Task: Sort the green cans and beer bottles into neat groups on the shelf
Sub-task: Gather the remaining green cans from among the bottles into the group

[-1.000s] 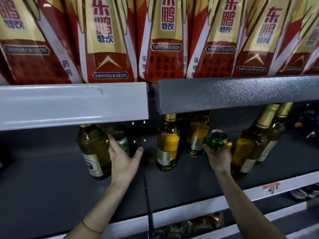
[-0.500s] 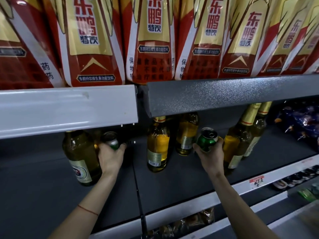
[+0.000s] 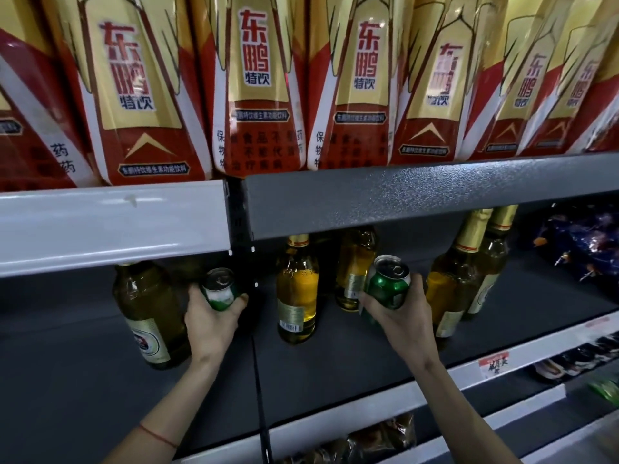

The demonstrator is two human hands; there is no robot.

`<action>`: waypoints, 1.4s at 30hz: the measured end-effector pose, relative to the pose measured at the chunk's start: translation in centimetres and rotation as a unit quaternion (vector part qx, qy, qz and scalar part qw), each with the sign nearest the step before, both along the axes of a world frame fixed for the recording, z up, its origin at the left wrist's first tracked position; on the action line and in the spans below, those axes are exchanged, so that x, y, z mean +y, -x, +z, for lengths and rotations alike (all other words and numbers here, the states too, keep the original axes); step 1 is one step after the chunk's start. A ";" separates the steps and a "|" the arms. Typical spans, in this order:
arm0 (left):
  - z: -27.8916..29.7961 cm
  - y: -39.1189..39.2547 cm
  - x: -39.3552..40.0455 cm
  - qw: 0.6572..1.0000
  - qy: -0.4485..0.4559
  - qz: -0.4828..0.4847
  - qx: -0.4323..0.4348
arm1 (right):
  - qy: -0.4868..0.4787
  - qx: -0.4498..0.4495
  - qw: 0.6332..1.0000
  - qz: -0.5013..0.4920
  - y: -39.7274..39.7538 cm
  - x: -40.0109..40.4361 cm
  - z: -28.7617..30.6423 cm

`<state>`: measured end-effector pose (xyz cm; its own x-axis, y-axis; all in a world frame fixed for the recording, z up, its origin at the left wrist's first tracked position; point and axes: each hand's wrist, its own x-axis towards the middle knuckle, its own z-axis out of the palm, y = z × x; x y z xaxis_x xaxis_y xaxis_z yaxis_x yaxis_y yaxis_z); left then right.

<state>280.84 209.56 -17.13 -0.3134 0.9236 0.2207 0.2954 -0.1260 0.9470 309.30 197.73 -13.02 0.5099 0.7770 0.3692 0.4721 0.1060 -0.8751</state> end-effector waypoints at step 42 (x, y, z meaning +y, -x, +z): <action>5.9 44.6 -24.7 0.972 -0.040 0.171 0.154 | 0.017 -0.004 0.871 0.491 50.1 -5.4 3.0</action>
